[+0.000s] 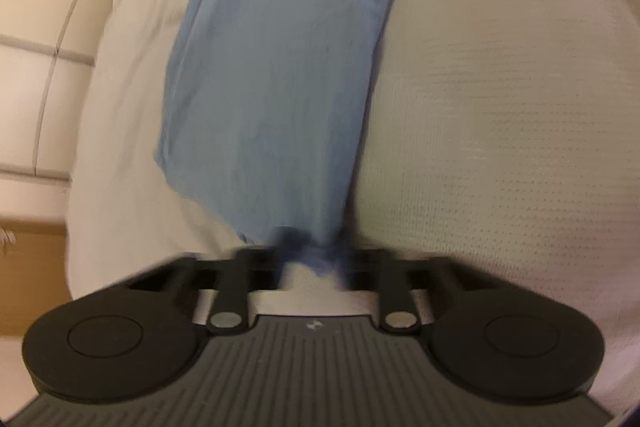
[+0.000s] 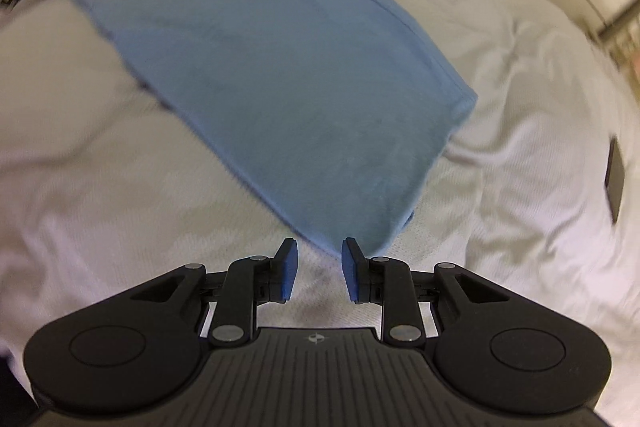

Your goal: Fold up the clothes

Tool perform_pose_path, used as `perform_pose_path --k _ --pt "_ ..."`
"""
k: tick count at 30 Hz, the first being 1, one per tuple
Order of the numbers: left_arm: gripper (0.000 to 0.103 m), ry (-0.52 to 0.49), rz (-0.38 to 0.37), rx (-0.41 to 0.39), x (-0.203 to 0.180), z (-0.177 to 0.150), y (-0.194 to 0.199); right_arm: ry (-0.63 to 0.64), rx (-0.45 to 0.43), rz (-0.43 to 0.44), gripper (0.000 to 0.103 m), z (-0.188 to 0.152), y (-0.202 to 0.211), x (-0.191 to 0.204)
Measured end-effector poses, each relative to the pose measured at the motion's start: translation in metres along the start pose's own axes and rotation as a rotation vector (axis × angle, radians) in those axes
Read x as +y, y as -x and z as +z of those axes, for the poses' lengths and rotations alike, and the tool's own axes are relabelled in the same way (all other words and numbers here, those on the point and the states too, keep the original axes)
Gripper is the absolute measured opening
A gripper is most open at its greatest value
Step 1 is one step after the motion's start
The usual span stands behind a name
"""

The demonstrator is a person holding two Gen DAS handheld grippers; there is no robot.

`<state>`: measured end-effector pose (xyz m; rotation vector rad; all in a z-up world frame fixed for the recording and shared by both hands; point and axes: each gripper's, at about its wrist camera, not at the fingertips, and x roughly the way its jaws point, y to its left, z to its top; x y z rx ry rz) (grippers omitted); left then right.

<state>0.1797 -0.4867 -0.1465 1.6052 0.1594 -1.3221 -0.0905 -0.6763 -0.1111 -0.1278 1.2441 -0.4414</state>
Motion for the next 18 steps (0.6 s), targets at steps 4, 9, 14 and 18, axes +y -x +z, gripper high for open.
perform_pose_path --k 4,9,14,18 --pt "0.003 0.094 -0.025 -0.003 0.015 0.0 0.001 0.163 -0.059 -0.074 0.032 -0.006 -0.005 0.02" --pt "0.003 0.115 -0.037 0.004 0.021 -0.001 0.002 0.269 -0.088 -0.109 0.017 -0.01 -0.026 0.032" --pt "0.003 0.13 -0.033 0.008 0.016 0.002 0.004 0.145 0.03 -0.203 0.0 -0.032 -0.038 -0.008" --pt "0.009 0.122 -0.006 0.005 0.01 0.006 0.008 0.148 0.047 -0.229 0.001 -0.043 -0.024 -0.016"
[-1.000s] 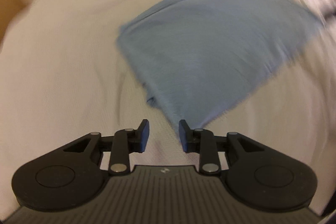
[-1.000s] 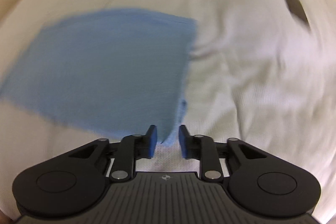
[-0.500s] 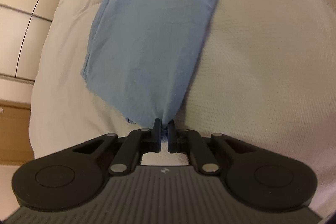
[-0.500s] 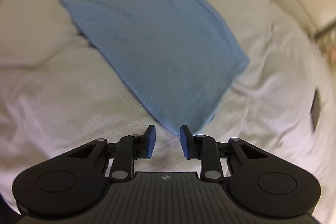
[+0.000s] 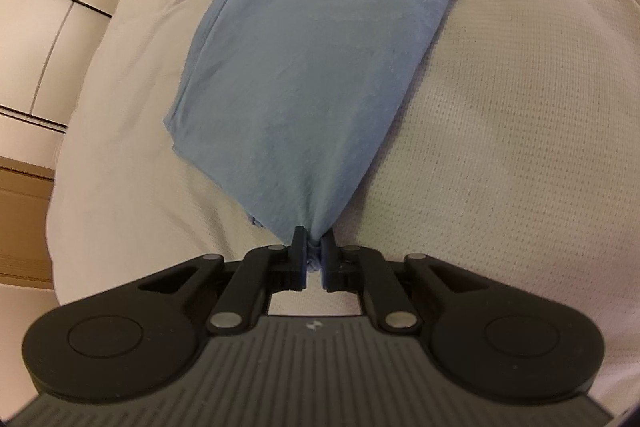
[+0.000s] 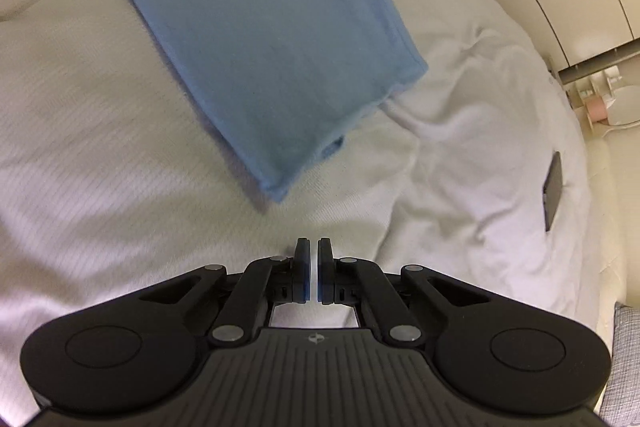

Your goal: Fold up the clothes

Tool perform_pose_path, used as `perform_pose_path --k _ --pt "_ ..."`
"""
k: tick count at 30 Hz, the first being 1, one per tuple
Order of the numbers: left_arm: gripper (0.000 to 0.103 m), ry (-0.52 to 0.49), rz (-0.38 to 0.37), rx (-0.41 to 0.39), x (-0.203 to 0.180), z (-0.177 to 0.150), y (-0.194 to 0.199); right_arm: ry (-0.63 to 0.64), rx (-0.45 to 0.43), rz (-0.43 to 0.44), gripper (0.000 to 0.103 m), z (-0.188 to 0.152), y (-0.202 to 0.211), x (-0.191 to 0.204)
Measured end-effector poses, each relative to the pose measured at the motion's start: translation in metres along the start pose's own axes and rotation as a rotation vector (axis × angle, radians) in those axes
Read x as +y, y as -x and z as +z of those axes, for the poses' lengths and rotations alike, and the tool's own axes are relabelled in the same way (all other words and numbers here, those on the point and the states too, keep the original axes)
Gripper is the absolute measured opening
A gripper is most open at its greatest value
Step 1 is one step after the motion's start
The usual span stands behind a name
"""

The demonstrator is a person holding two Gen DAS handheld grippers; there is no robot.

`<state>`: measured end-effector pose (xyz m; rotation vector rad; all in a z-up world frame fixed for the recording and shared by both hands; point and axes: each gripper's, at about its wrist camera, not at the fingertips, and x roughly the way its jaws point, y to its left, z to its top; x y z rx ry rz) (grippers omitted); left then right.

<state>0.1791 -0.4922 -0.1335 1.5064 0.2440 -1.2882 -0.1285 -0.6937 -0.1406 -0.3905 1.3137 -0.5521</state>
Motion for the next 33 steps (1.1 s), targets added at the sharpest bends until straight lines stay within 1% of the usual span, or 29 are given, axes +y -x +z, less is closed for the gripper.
perform_pose_path --k 1,2,3,4,5,8,10,11,12,13,14,15,16,18,19,20,21,26,29,33 --pt "0.013 -0.007 0.007 -0.005 -0.003 -0.001 0.002 0.008 -0.013 -0.003 0.008 0.001 0.006 0.001" --pt "0.022 -0.024 0.022 -0.013 -0.007 -0.001 0.004 0.018 -0.036 -0.002 0.02 0.004 0.011 0.005" --pt "0.027 -0.045 0.037 -0.026 -0.011 -0.001 0.004 0.031 -0.062 0.0 0.027 0.008 0.016 0.01" --pt "0.029 -0.062 0.049 -0.039 -0.014 0.0 0.005 0.044 -0.088 0.003 0.041 0.012 0.02 0.016" --pt "0.03 -0.085 0.06 -0.05 -0.017 0.0 0.004 0.064 -0.113 0.006 0.046 0.017 0.023 0.022" --pt "0.031 -0.169 0.088 -0.077 -0.027 0.001 -0.002 0.142 -0.159 0.026 0.046 0.033 0.013 0.038" --pt "0.031 -0.234 0.1 -0.09 -0.031 0.002 -0.01 0.188 -0.174 0.031 0.046 0.042 0.003 0.044" --pt "0.03 -0.267 0.104 -0.095 -0.033 0.001 -0.013 0.21 -0.18 0.033 0.046 0.047 -0.002 0.047" --pt "0.028 -0.277 0.1 -0.093 -0.031 0.001 -0.016 0.233 -0.184 0.034 0.046 0.049 -0.007 0.048" --pt "0.019 -0.271 0.091 -0.087 -0.028 0.002 -0.019 0.255 -0.187 0.033 0.046 0.051 -0.012 0.048" --pt "0.01 -0.266 0.081 -0.08 -0.024 0.002 -0.021 0.277 -0.189 0.033 0.043 0.053 -0.018 0.047" --pt "0.008 -0.26 0.072 -0.073 -0.02 0.003 -0.024 0.288 -0.189 0.034 0.041 0.055 -0.022 0.045" --pt "0.004 -0.25 0.066 -0.07 -0.017 0.003 -0.025 0.289 -0.184 0.036 0.035 0.056 -0.026 0.042" --pt "0.003 -0.225 0.052 -0.071 -0.01 0.004 -0.025 0.292 -0.167 0.039 0.027 0.059 -0.032 0.035" --pt "0.002 -0.217 0.046 -0.075 -0.007 0.005 -0.024 0.287 -0.159 0.045 0.017 0.06 -0.034 0.032" --pt "0.001 -0.213 0.04 -0.08 -0.006 0.005 -0.022 0.277 -0.148 0.056 0.002 0.061 -0.038 0.027" --pt "0.001 -0.211 0.033 -0.086 -0.006 0.006 -0.018 0.267 -0.142 0.062 0.0 0.062 -0.04 0.023" --pt "0.0 -0.21 0.002 -0.128 -0.002 0.002 0.014 0.24 -0.143 0.069 0.0 0.064 -0.03 0.008" --pt "0.0 -0.206 -0.029 -0.146 -0.002 0.004 0.038 0.244 -0.142 0.067 0.0 0.062 -0.021 0.0" --pt "0.0 -0.192 -0.057 -0.157 -0.014 0.007 0.077 0.267 -0.147 0.077 0.0 0.055 -0.004 -0.012"
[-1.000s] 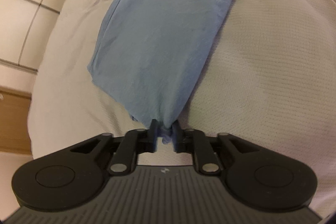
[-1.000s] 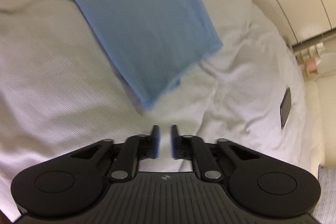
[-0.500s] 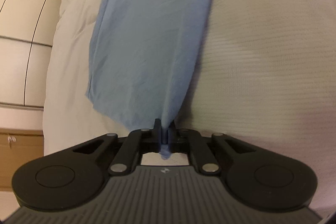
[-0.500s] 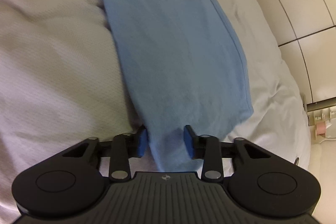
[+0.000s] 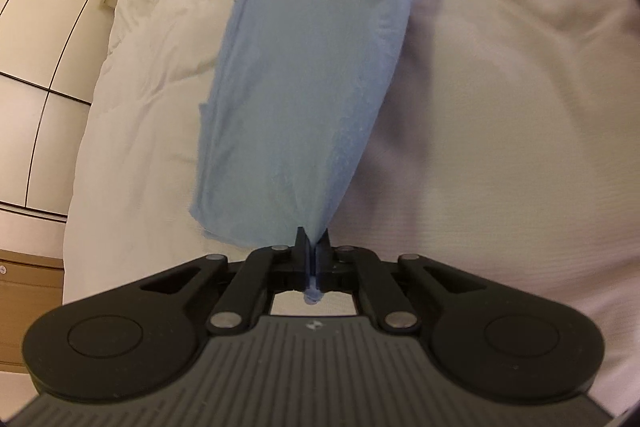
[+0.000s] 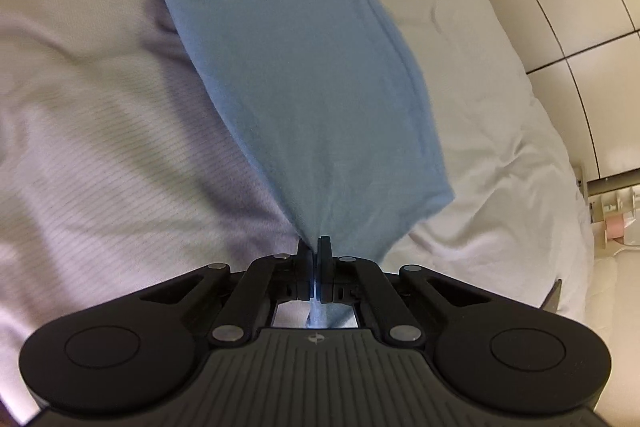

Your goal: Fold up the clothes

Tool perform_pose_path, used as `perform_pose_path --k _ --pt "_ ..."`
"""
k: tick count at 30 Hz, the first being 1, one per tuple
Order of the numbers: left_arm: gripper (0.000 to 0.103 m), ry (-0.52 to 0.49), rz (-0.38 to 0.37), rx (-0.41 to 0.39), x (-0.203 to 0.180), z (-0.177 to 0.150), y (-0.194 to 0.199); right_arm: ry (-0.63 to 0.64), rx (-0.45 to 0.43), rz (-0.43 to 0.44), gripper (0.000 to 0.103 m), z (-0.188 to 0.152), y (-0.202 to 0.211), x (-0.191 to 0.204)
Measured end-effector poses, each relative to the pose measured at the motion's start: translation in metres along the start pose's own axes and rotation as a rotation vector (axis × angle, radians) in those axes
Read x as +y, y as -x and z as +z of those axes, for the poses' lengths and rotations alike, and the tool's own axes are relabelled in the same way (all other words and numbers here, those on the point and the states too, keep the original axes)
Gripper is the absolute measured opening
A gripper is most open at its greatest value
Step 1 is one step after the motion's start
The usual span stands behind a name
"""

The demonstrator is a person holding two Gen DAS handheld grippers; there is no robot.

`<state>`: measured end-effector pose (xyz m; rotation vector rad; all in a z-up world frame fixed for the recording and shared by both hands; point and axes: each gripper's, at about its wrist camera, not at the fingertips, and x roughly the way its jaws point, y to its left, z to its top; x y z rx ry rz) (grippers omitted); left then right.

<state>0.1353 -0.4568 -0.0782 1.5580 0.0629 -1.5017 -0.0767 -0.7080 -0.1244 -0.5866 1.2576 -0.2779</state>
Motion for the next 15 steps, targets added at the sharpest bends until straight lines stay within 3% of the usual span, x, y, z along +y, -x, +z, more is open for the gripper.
perform_pose_path --k 4,9,15 --pt "0.0 0.019 -0.055 -0.007 -0.027 0.017 0.041 0.027 -0.006 0.032 0.0 -0.017 0.022 0.003" --pt "0.0 0.027 -0.181 -0.029 -0.082 0.047 0.083 0.022 0.013 0.072 0.0 -0.049 0.055 0.019" --pt "0.001 0.039 -0.258 0.018 -0.128 0.058 0.078 -0.035 0.049 0.086 0.0 -0.082 0.064 0.034"
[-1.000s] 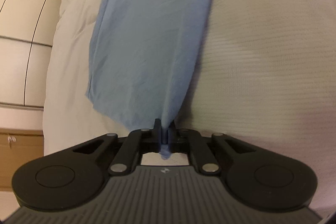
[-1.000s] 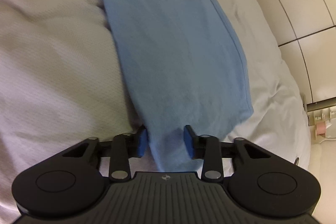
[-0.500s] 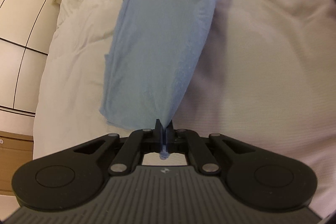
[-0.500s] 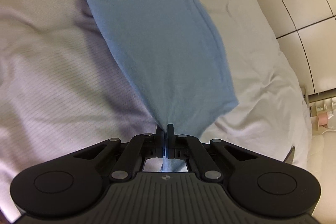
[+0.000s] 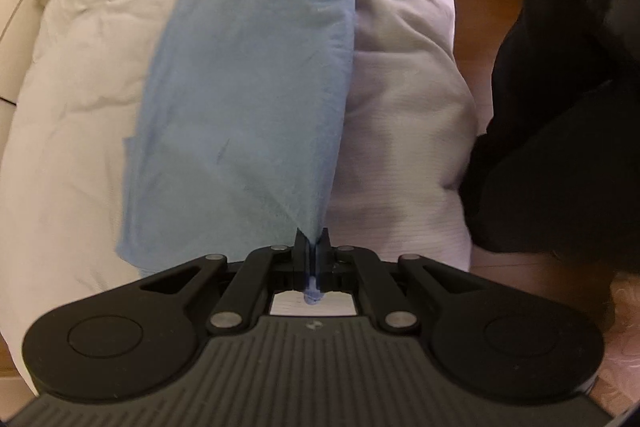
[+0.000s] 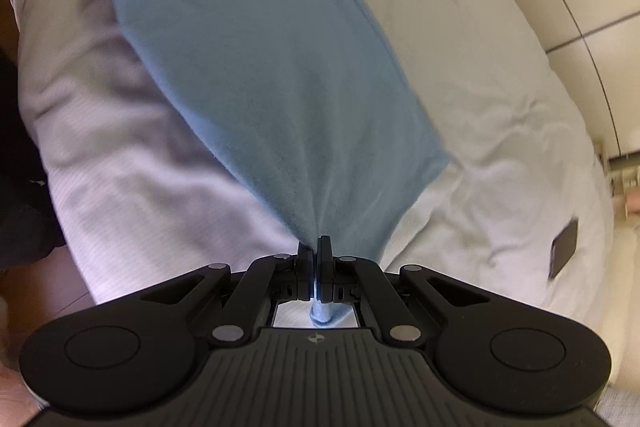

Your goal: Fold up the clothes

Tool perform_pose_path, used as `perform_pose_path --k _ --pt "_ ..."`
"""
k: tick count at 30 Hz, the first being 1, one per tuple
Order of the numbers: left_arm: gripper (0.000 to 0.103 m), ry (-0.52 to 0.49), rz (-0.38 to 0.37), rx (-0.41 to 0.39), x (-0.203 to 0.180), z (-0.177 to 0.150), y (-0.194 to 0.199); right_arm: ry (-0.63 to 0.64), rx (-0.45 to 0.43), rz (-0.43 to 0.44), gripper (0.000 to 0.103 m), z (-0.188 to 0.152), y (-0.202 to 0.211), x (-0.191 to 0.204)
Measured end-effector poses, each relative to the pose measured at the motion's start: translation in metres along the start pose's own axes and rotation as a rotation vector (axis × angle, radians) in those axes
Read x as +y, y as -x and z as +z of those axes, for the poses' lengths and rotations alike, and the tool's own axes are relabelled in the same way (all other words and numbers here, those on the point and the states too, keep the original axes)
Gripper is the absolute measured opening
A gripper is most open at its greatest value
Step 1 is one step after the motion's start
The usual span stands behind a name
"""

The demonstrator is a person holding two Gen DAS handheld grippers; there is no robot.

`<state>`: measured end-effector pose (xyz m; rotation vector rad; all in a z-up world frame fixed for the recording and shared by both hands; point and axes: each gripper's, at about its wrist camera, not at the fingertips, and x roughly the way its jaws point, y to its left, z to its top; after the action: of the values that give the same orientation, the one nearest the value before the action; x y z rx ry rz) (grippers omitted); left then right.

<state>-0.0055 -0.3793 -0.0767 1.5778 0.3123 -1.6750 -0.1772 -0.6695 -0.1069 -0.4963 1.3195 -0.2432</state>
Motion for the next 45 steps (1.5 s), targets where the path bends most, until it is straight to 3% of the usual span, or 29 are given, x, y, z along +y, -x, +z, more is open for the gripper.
perform_pose_path --k 3,6,8,9,13,18,23,26,33,38,45 --pt "0.007 -0.004 -0.024 0.025 0.006 -0.005 -0.004 -0.01 0.016 -0.026 0.0 -0.002 -0.006 0.017" --pt "0.016 -0.052 -0.035 0.017 0.015 -0.019 0.006 -0.042 0.073 -0.057 0.012 -0.002 -0.01 0.03" --pt "0.02 -0.107 -0.008 0.004 0.024 -0.034 0.007 -0.099 0.1 -0.073 0.024 -0.002 -0.005 0.035" --pt "0.022 -0.138 0.009 -0.004 0.029 -0.041 0.008 -0.124 0.112 -0.081 0.024 -0.002 -0.001 0.038" --pt "0.044 -0.277 0.083 -0.057 0.048 -0.073 0.001 -0.242 0.151 -0.094 0.024 0.008 0.021 0.058" --pt "0.048 -0.526 0.17 -0.202 0.078 -0.113 -0.04 -0.41 0.17 -0.122 0.029 0.059 0.058 0.092" --pt "0.064 -0.807 0.249 -0.35 0.096 -0.145 -0.085 -0.662 0.18 -0.113 0.04 0.13 0.101 0.14" --pt "0.064 -0.92 0.291 -0.427 0.106 -0.155 -0.104 -0.742 0.182 -0.09 0.048 0.173 0.116 0.171" --pt "0.063 -1.071 0.275 -0.521 0.127 -0.158 -0.124 -0.784 0.14 -0.062 0.052 0.263 0.116 0.212" --pt "0.032 -1.071 0.259 -0.487 0.142 -0.145 -0.137 -0.723 0.109 -0.048 0.052 0.311 0.101 0.24" --pt "0.028 -1.122 0.236 -0.507 0.152 -0.142 -0.151 -0.555 0.197 -0.141 0.054 0.344 0.056 0.263"
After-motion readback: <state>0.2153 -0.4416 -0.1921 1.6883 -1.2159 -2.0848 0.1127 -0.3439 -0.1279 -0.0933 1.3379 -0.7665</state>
